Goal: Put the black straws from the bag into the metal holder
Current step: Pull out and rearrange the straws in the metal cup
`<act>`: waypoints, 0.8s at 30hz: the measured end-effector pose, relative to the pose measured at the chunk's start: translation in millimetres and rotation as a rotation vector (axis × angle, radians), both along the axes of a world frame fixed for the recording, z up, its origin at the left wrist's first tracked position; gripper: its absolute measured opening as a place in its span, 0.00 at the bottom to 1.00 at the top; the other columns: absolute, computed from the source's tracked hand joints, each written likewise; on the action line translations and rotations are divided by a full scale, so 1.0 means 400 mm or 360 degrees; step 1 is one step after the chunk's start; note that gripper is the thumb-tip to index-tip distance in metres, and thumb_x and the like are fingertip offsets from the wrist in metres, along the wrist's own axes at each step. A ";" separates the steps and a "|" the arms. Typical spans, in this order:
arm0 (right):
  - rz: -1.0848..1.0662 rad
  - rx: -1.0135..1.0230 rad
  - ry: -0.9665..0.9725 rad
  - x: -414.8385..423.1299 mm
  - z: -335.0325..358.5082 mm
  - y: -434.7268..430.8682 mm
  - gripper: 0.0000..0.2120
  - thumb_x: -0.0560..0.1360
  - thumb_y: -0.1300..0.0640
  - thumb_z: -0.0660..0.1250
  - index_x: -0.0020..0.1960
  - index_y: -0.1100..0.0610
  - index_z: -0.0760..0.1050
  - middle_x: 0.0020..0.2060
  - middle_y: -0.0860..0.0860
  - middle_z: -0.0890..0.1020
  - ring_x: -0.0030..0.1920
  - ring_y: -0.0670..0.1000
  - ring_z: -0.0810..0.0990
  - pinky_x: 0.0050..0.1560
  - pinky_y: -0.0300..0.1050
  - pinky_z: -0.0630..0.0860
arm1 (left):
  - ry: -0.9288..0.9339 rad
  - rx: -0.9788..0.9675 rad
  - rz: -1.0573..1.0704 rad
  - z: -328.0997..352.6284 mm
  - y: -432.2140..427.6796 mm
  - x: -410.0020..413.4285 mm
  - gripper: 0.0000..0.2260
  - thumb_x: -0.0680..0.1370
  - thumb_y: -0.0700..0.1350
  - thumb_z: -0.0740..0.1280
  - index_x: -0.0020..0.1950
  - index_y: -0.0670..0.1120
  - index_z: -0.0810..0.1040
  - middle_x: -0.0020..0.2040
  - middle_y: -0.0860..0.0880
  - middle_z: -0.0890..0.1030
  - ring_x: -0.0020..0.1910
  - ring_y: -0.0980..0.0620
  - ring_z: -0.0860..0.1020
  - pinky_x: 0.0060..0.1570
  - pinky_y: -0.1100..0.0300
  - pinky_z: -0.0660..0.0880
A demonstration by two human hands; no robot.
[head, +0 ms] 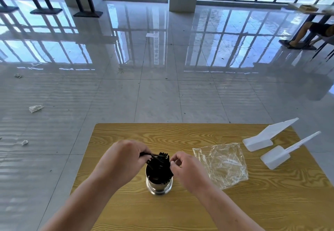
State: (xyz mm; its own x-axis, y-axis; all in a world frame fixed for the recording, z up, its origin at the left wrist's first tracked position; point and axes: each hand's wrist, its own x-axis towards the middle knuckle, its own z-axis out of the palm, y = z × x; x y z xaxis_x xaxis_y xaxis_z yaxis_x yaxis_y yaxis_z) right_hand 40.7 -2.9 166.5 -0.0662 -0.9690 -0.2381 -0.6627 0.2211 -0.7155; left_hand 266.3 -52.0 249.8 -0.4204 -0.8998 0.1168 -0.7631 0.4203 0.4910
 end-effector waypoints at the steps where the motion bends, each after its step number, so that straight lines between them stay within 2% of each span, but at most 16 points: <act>1: -0.0005 0.0003 -0.0004 0.001 0.002 0.000 0.06 0.81 0.49 0.67 0.46 0.44 0.80 0.37 0.46 0.86 0.31 0.41 0.78 0.31 0.40 0.75 | 0.0015 0.0002 0.0011 0.015 -0.003 0.008 0.05 0.72 0.48 0.79 0.45 0.58 0.88 0.33 0.70 0.77 0.40 0.70 0.79 0.36 0.75 0.71; 5: -0.0018 0.0023 -0.0047 0.005 0.004 -0.003 0.06 0.81 0.49 0.67 0.46 0.45 0.81 0.37 0.46 0.86 0.32 0.43 0.79 0.33 0.43 0.78 | 0.0050 0.0040 0.0054 0.063 -0.007 0.036 0.07 0.73 0.49 0.79 0.45 0.61 0.86 0.34 0.66 0.83 0.38 0.64 0.82 0.32 0.68 0.75; 8: -0.0034 0.0015 -0.0103 0.006 0.008 -0.002 0.07 0.81 0.50 0.67 0.46 0.45 0.81 0.35 0.46 0.85 0.30 0.42 0.77 0.31 0.40 0.74 | 0.0087 0.0024 0.0084 0.090 -0.004 0.053 0.08 0.72 0.50 0.79 0.45 0.64 0.86 0.37 0.69 0.83 0.37 0.63 0.81 0.29 0.69 0.73; 9: -0.0039 0.0015 -0.0122 0.007 0.011 -0.001 0.07 0.82 0.51 0.67 0.45 0.46 0.81 0.33 0.46 0.84 0.29 0.42 0.76 0.30 0.39 0.73 | 0.0109 0.0028 0.0116 0.097 -0.003 0.061 0.09 0.72 0.50 0.79 0.45 0.65 0.86 0.36 0.68 0.83 0.35 0.62 0.81 0.28 0.67 0.73; 11: -0.0065 0.0012 -0.0158 0.008 0.018 0.002 0.08 0.81 0.53 0.68 0.44 0.48 0.81 0.30 0.45 0.82 0.27 0.42 0.73 0.29 0.39 0.70 | 0.0205 0.0030 0.0214 0.109 -0.007 0.077 0.12 0.72 0.49 0.80 0.45 0.68 0.85 0.34 0.65 0.83 0.31 0.57 0.81 0.28 0.56 0.77; 12: -0.0089 0.0021 -0.0205 0.007 0.021 0.003 0.09 0.80 0.54 0.68 0.42 0.49 0.81 0.29 0.44 0.80 0.26 0.42 0.72 0.29 0.40 0.69 | 0.0287 0.0017 0.0275 0.111 -0.012 0.085 0.13 0.72 0.48 0.80 0.45 0.68 0.85 0.33 0.64 0.84 0.30 0.56 0.81 0.28 0.56 0.77; 15: -0.0176 0.0049 -0.0551 0.004 0.041 0.009 0.11 0.79 0.52 0.67 0.39 0.54 0.81 0.26 0.45 0.78 0.26 0.45 0.69 0.29 0.43 0.68 | 0.0711 0.0053 0.0481 0.104 -0.029 0.098 0.13 0.71 0.44 0.80 0.45 0.64 0.87 0.33 0.58 0.86 0.31 0.57 0.83 0.31 0.65 0.76; 17: -0.0128 0.0069 -0.0695 0.005 0.065 0.007 0.15 0.77 0.43 0.67 0.43 0.53 0.83 0.31 0.49 0.83 0.29 0.47 0.74 0.30 0.43 0.72 | 0.1176 0.0293 0.0576 0.090 -0.037 0.092 0.09 0.71 0.43 0.80 0.45 0.58 0.89 0.37 0.51 0.88 0.35 0.54 0.86 0.36 0.67 0.80; 19: -0.0010 0.0149 -0.0863 0.014 0.084 -0.004 0.23 0.75 0.33 0.68 0.54 0.52 0.83 0.43 0.51 0.88 0.35 0.49 0.81 0.33 0.42 0.77 | 0.1598 0.0617 0.0620 0.063 -0.040 0.080 0.07 0.68 0.45 0.78 0.45 0.51 0.90 0.42 0.44 0.89 0.39 0.50 0.88 0.41 0.65 0.82; 21: -0.0051 0.0278 -0.1256 0.027 0.103 -0.020 0.36 0.71 0.29 0.74 0.64 0.57 0.79 0.53 0.53 0.88 0.42 0.53 0.85 0.39 0.46 0.82 | 0.1780 0.0914 0.0663 0.020 -0.038 0.066 0.10 0.67 0.44 0.77 0.47 0.46 0.90 0.45 0.40 0.89 0.41 0.49 0.87 0.42 0.63 0.83; 23: -0.0225 0.0334 -0.1723 0.029 0.123 -0.038 0.44 0.64 0.29 0.80 0.70 0.56 0.77 0.57 0.57 0.88 0.45 0.56 0.86 0.43 0.49 0.84 | 0.1843 0.1171 0.0706 -0.028 -0.032 0.050 0.12 0.67 0.44 0.78 0.49 0.43 0.89 0.48 0.38 0.88 0.42 0.48 0.87 0.43 0.61 0.83; 24: -0.0326 0.0316 -0.1895 0.023 0.132 -0.047 0.45 0.62 0.31 0.83 0.71 0.53 0.77 0.56 0.59 0.87 0.45 0.57 0.86 0.42 0.49 0.85 | 0.1884 0.1291 0.0738 -0.052 -0.028 0.041 0.12 0.67 0.43 0.78 0.50 0.42 0.89 0.48 0.38 0.88 0.42 0.48 0.87 0.42 0.60 0.83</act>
State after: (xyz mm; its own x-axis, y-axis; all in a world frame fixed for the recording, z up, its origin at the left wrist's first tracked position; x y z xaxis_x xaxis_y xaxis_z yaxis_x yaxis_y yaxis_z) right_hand 50.0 -21.6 219.1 0.1471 -0.9062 -0.3964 0.4427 0.4187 -0.7929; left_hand 282.6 -63.0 228.9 -0.1107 -0.9078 -0.4046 0.2435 -0.4195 0.8745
